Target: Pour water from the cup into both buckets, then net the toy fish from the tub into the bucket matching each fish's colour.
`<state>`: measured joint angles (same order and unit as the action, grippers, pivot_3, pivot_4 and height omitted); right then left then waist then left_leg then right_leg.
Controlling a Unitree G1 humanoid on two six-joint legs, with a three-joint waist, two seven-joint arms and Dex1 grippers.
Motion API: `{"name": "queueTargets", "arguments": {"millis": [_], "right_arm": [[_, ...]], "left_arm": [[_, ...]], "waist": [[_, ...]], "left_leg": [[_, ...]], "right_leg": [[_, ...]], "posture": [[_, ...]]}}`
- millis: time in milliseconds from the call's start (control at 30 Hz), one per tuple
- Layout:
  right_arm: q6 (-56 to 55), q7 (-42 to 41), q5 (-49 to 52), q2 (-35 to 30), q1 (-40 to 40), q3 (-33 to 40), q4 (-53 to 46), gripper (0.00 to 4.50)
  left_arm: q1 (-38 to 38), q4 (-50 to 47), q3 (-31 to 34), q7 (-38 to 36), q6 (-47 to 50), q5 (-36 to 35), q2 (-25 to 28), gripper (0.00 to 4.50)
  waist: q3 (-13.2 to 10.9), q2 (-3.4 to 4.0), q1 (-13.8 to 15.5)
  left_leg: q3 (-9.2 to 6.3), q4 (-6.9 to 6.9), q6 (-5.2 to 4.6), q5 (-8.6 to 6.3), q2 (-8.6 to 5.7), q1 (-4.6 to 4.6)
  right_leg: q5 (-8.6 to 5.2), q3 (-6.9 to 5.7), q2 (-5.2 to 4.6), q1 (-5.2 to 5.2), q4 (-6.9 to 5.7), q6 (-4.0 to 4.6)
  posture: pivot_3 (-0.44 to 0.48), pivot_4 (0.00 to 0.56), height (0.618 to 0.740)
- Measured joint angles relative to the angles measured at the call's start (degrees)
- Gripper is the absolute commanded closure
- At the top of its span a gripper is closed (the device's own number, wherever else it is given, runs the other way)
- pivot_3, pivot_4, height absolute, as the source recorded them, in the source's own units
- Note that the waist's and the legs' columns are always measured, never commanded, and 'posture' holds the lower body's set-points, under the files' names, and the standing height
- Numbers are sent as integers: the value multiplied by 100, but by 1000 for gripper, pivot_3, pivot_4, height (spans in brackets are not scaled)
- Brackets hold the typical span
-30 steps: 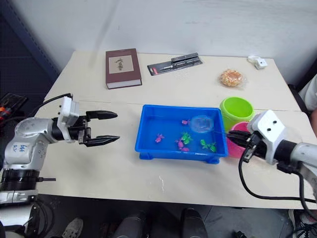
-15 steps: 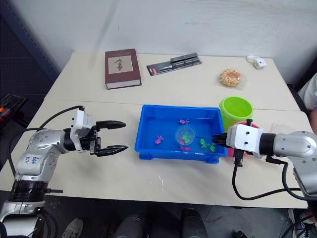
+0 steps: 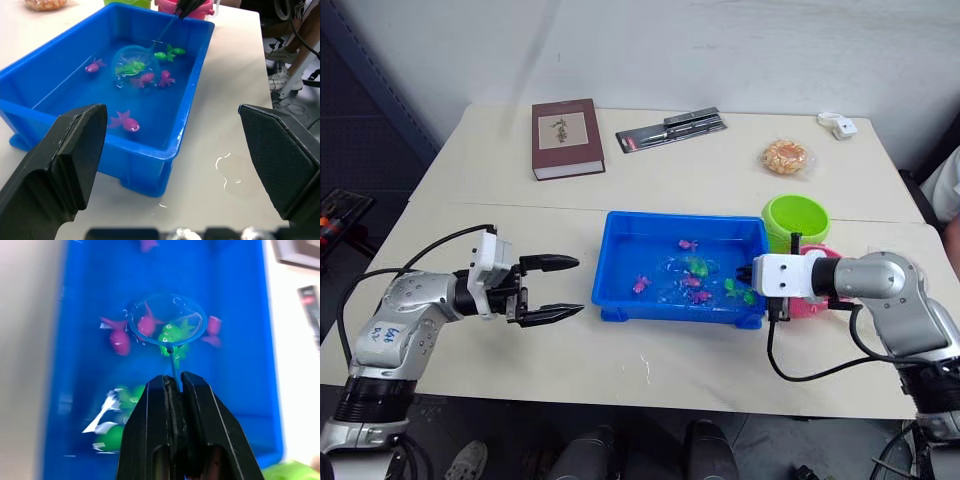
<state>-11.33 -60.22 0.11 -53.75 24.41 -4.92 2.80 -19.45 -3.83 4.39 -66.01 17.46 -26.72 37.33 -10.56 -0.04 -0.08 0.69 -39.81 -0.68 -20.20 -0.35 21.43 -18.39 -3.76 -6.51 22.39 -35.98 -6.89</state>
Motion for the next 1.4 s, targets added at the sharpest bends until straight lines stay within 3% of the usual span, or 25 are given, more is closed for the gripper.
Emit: {"name": "queueTargets", "arguments": {"millis": [533, 967, 1400], "right_arm": [[-699, -174, -183, -531, 326, 141, 801, 4500], [-489, -443, -534, -892, 74, 71, 403, 4500], [-43, -588, -406, -796, -96, 69, -52, 4500]], "left_arm": [[-16, 27, -104, -28, 0, 0, -55, 12], [-13, 23, -115, 11, 7, 0, -129, 12], [-14, 25, -144, 41, 4, 0, -151, 12]], "waist": [[-2, 3, -13], [-2, 4, 2], [-2, 4, 2]], "left_leg": [[3, 1, 0, 0, 3, 0], [2, -1, 0, 0, 2, 1], [2, -2, 0, 0, 1, 1]], "right_leg": [[0, 1, 2, 1, -1, 0], [0, 1, 1, 0, -1, 0], [0, 1, 0, 0, -1, 0]], "posture": [[0, 150, 738], [0, 150, 738], [0, 150, 738]]}}
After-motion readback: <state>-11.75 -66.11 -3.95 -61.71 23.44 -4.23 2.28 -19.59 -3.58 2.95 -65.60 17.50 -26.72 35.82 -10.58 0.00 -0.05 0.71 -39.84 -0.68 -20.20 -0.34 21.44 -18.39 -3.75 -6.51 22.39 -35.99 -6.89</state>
